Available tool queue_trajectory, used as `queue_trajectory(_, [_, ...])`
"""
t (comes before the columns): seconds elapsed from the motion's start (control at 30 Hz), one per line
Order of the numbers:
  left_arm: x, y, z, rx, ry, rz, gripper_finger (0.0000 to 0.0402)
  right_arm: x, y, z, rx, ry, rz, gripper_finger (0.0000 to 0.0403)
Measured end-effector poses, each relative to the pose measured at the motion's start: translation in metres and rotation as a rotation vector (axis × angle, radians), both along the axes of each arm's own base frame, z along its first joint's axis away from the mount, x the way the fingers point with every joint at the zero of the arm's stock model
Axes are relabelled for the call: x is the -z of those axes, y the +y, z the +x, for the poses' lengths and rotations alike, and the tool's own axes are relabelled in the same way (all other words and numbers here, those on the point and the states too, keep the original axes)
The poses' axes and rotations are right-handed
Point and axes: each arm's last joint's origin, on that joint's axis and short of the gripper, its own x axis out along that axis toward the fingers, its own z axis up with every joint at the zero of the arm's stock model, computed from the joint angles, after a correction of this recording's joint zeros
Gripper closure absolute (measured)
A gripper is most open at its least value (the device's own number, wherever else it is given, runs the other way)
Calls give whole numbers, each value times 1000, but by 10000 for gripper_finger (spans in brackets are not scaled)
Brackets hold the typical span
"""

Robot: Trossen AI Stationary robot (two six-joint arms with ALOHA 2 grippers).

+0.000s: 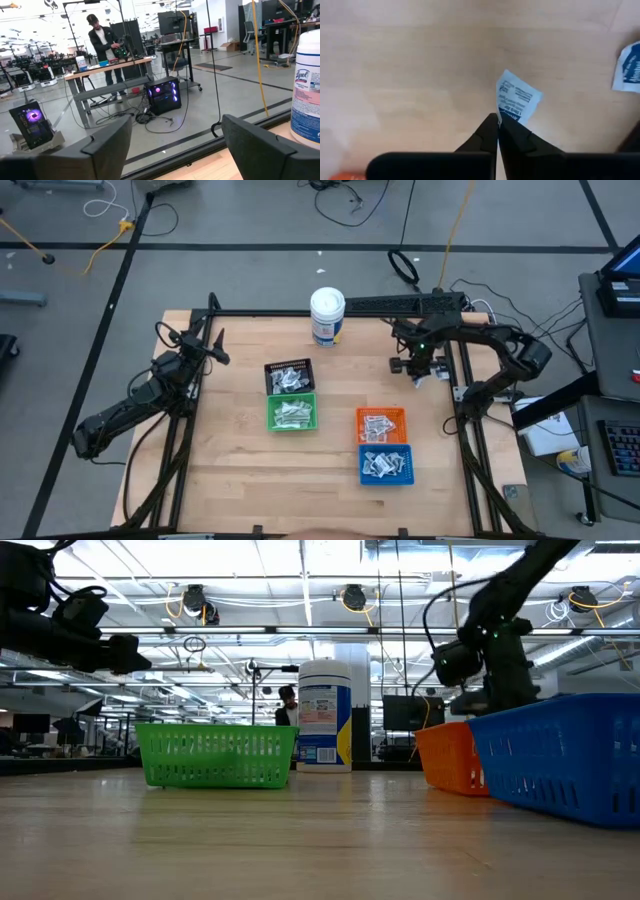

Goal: Pick & Place First Aid Supplies
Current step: Put the blue pad into the blue bin

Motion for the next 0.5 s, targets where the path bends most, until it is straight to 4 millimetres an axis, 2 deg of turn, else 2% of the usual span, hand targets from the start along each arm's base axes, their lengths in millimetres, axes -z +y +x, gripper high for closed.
queue_trajectory(0.37, [0,0,0,0,0,0,76,-63,3,34,-131,-48,-29,402])
queue_trajectory(0.5, [0,0,0,0,0,0,84,-77,10,46,-164,-72,-54,402])
